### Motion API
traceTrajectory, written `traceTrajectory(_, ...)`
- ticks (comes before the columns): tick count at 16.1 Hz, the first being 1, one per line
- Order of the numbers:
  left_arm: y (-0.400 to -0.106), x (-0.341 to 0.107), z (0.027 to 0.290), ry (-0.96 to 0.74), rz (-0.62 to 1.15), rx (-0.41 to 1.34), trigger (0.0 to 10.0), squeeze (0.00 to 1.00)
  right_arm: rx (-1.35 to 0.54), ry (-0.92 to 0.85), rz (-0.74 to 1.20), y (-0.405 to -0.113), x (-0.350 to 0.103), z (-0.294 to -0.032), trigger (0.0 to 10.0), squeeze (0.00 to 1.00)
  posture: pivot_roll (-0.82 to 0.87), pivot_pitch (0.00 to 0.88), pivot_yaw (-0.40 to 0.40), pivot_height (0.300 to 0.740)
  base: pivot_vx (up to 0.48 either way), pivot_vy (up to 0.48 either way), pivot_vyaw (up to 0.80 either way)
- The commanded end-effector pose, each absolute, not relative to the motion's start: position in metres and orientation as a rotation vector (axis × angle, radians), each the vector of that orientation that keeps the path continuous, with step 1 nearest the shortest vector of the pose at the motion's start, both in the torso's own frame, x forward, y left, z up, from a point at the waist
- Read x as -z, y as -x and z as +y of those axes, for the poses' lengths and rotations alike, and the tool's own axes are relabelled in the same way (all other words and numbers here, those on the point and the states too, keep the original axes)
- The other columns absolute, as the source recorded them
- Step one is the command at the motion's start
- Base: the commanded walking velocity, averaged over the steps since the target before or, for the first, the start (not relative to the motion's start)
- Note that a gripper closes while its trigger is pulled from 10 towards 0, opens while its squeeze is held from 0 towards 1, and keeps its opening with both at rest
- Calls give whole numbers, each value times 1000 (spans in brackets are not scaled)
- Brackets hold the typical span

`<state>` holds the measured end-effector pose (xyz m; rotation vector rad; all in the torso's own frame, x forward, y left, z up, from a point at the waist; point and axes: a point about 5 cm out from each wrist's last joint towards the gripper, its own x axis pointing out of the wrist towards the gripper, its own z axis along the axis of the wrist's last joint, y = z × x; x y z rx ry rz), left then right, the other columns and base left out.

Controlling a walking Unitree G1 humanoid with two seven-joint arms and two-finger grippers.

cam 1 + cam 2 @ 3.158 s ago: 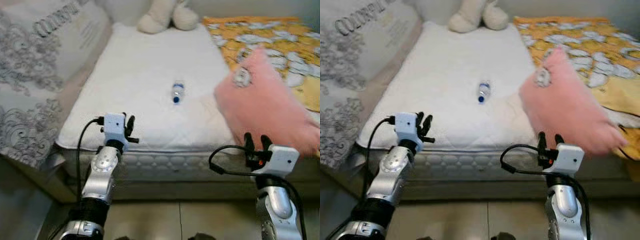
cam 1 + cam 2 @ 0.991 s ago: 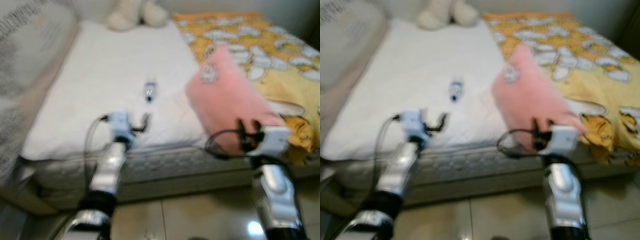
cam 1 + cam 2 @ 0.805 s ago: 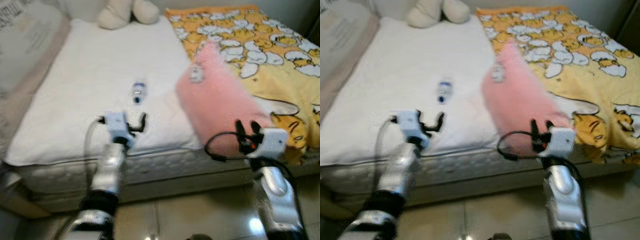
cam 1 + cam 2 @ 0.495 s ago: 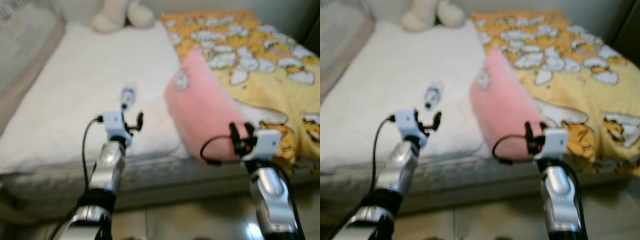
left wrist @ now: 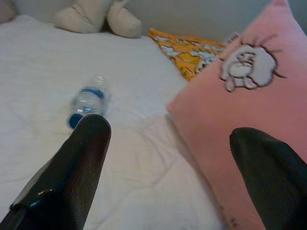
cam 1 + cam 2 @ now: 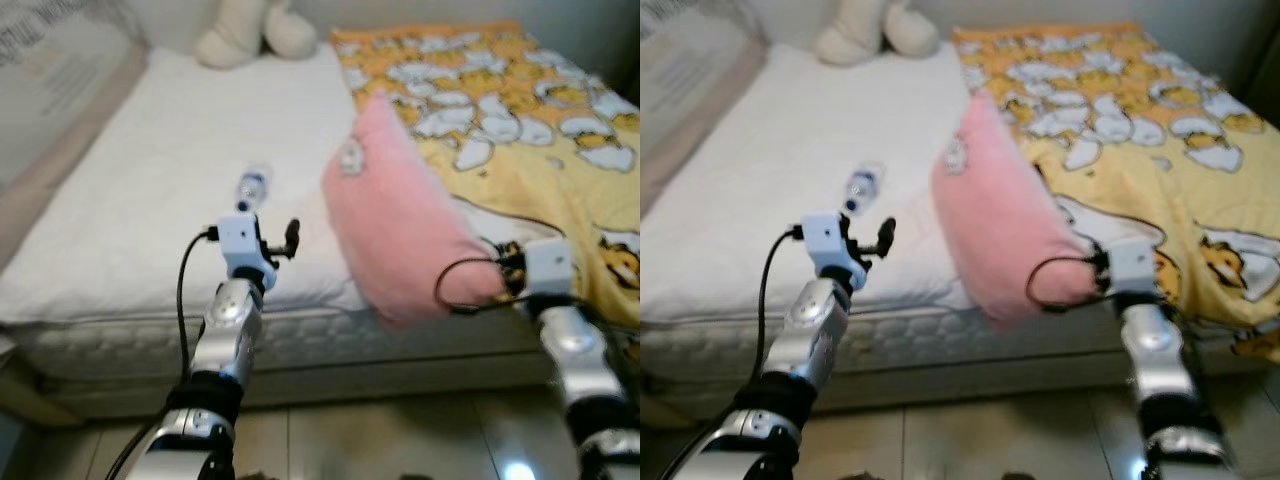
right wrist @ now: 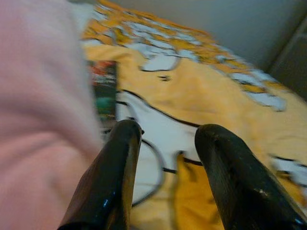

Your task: Clean up the room

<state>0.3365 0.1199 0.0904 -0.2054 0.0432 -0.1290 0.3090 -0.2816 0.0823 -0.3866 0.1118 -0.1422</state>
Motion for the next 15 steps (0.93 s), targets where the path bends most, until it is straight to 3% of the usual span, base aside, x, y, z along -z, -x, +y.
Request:
traceTrajectory(1, -340, -94, 121, 202, 43, 128, 10000, 0, 208, 434, 93, -312, -93, -295, 10000, 0, -130, 0, 76, 719, 0, 0, 0)
traceTrajectory(4, -339, -96, 127, 201, 27, 108, 10000, 0, 173, 368, -132, -322, -131, -290, 10000, 0, -108, 0, 55, 719, 0, 0, 0)
traceTrajectory(5, -337, -95, 131, 206, 25, 89, 10000, 0, 49, 313, -318, -324, -158, -260, 10000, 0, -104, 0, 48, 719, 0, 0, 0)
traceTrajectory(7, -336, -95, 132, 207, 24, 85, 10000, 0, -102, 211, -418, -322, -174, -222, 10000, 0, -107, 0, 47, 719, 0, 0, 0)
traceTrajectory(9, -336, -94, 133, 208, 25, 83, 10000, 0, -256, 93, -350, -323, -156, -187, 10000, 0, -109, 0, 48, 719, 0, 0, 0)
traceTrajectory(11, -336, -95, 132, 208, 23, 86, 10000, 0, -271, 73, -263, -326, -134, -186, 10000, 0, -106, 0, 54, 719, 0, 0, 0)
traceTrajectory(12, -335, -96, 132, 197, 23, 95, 10000, 0, -262, -19, -95, -331, -102, -189, 10000, 0, -96, 0, 66, 719, 0, 0, 0)
traceTrajectory(15, -328, -97, 141, 166, 14, 97, 10000, 0, -236, -44, 8, -332, -86, -194, 10000, 0, -50, 0, 60, 719, 0, 0, 0)
